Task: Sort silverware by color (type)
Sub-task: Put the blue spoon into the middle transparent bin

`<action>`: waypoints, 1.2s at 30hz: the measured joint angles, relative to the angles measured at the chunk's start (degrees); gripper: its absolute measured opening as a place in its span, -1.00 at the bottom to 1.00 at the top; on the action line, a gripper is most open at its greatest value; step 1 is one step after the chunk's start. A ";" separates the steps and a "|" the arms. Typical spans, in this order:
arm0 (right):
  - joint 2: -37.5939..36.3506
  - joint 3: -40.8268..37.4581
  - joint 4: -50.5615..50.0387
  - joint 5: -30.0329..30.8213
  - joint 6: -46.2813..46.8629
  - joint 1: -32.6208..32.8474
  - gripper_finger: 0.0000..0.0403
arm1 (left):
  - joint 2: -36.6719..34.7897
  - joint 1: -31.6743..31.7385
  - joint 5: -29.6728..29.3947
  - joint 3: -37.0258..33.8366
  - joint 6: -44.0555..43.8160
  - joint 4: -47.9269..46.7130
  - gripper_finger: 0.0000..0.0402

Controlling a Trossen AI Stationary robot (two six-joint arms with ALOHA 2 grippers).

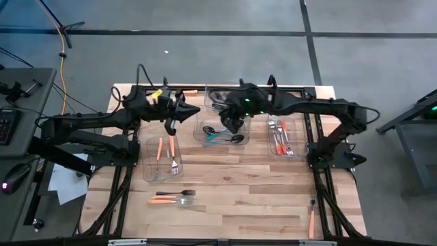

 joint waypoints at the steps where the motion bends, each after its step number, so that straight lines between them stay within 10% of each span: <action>1: 1.95 2.02 -2.72 0.00 -0.57 -0.40 -1.00 | -0.08 0.00 0.04 0.00 -0.02 1.54 -1.00; 16: 27.02 19.64 -30.48 2.38 -11.60 -3.81 -1.00 | -3.04 0.00 -0.14 0.04 0.03 4.42 -1.00; 36: 32.59 20.08 -29.48 0.04 -12.74 -3.81 -0.89 | -3.04 0.00 -1.00 0.04 0.09 3.95 -1.00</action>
